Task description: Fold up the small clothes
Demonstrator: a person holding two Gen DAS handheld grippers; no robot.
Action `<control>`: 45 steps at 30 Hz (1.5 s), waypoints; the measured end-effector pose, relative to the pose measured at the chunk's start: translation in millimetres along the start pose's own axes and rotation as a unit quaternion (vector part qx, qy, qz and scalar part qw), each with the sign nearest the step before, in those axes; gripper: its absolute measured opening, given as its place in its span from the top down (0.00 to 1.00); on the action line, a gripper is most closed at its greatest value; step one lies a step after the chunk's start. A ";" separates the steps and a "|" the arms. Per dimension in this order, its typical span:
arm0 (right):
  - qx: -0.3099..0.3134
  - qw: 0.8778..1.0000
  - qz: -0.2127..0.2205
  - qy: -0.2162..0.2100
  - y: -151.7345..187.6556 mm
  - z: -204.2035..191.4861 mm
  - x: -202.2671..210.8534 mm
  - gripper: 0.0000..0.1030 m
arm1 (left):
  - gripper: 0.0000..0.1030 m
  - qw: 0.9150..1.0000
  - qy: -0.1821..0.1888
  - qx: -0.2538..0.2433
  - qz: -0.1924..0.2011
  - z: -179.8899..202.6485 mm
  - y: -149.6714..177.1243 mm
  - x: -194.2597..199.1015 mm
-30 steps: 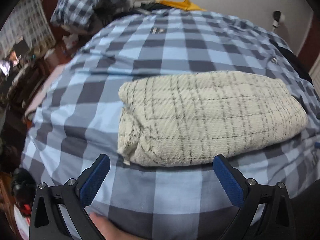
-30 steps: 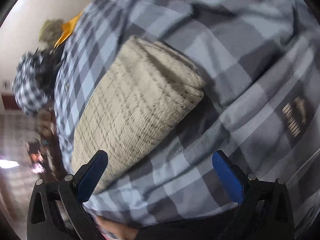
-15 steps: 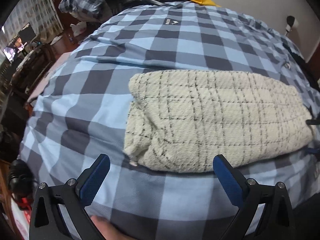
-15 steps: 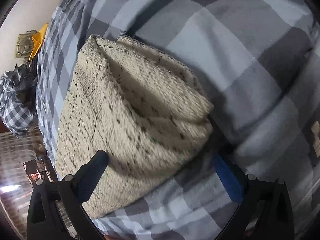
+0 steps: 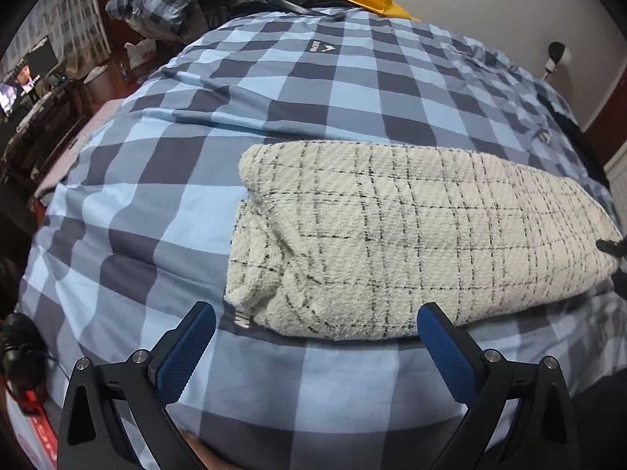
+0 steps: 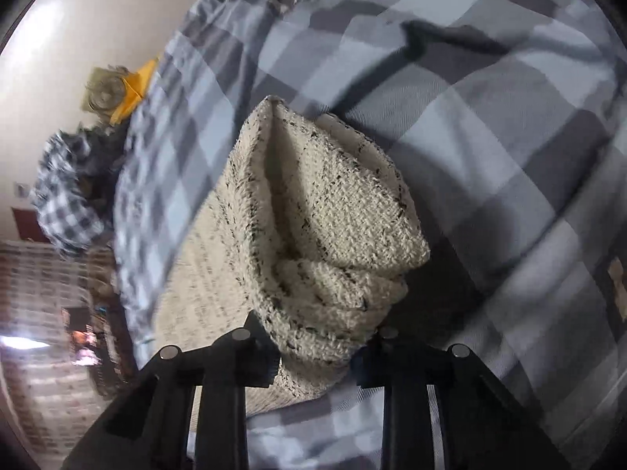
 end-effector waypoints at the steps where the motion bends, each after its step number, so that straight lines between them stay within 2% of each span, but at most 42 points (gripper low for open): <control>1: -0.008 1.000 0.004 -0.010 0.6 2.6 9.1 0.79 | 0.00 1.000 -0.001 0.001 0.003 -1.7 -0.2 2.0; 3: 0.001 1.000 0.013 -0.005 -1.3 6.7 26.4 0.79 | 0.00 1.000 0.000 -0.001 0.007 -1.7 -0.1 4.9; 6: 0.016 0.999 0.022 0.027 -3.9 13.7 52.3 0.79 | 0.00 1.000 0.028 -0.003 0.002 6.7 -0.4 6.6; 11: 0.062 0.993 0.025 0.096 -5.3 16.4 72.2 0.79 | 0.00 0.999 0.044 -0.023 -0.004 35.8 -9.3 -9.5; 15: 0.082 0.989 0.039 0.114 -8.7 2.7 73.0 0.79 | 0.00 0.994 0.103 -0.012 -0.034 91.3 -19.9 -21.9; 17: 0.094 0.987 0.051 0.123 -9.5 -1.3 74.3 0.79 | 0.00 0.992 0.114 -0.026 -0.040 125.5 -16.0 -31.3; 18: 0.098 0.986 0.053 0.127 -10.4 -3.1 74.0 0.79 | 0.00 0.992 0.109 -0.048 -0.045 144.7 -10.0 -41.1; 20: 0.107 0.984 0.058 0.134 -12.6 -7.4 74.5 0.79 | 0.00 0.992 0.060 -0.098 -0.057 170.4 5.6 -69.3; 21: 0.110 0.983 0.061 0.135 -12.9 -9.3 76.4 0.79 | 0.00 0.991 0.016 -0.121 -0.048 178.0 13.9 -86.4; 23: 0.125 0.980 0.065 0.137 -14.0 -19.6 80.0 0.79 | 0.00 0.991 -0.017 -0.133 -0.004 184.9 19.2 -95.8; 26: 0.169 0.974 0.077 0.129 -9.4 -51.2 85.6 0.79 | 0.00 0.989 -0.040 -0.142 0.015 187.8 21.7 -97.3; 29: 0.241 0.957 0.099 0.127 2.4 -100.4 88.8 0.79 | 0.00 0.990 -0.020 -0.137 -0.005 182.2 17.7 -93.6; 32: 0.313 0.934 0.125 0.121 20.8 -154.3 90.3 0.79 | 0.00 0.990 0.042 -0.122 -0.052 168.3 11.4 -79.5; 34: 0.363 0.913 0.142 0.125 34.6 -187.8 88.9 0.79 | 0.00 0.989 0.087 -0.088 -0.085 153.6 2.5 -62.0; 36: 0.404 0.891 0.157 0.132 49.1 -215.4 84.2 0.79 | 0.00 0.990 0.107 -0.047 -0.081 124.6 -19.4 -34.5; 37: 0.429 0.878 0.161 0.135 60.3 -232.9 78.3 0.79 | 0.00 0.992 0.101 -0.034 -0.061 105.3 -32.9 -19.3; 38: 0.444 0.871 0.163 0.135 67.3 -243.6 74.1 0.79 | 0.00 0.995 0.090 -0.026 -0.039 86.0 -45.2 -5.6; 41: 0.510 0.835 0.160 0.133 100.4 -285.1 44.4 0.79 | 0.00 0.999 0.040 0.009 0.030 10.1 -72.1 29.6; 43: 0.537 0.823 0.142 0.121 120.6 -302.2 17.2 0.78 | 0.00 0.998 0.009 0.048 0.046 -40.5 -77.1 37.8; 45: 0.557 0.815 0.113 0.113 139.3 -312.9 -17.8 0.78 | 0.00 0.995 -0.010 0.091 0.046 -79.5 -79.4 40.1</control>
Point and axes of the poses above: each gripper's, at about its wrist camera, not at the fingertips, and x roughly against the way its jaws point, z to its right, y to its underside, the point moved 8 cm from there along -x, roughly the way its jaws point, and after that the axes turned 13 degrees about x, right-handed, at the moved point
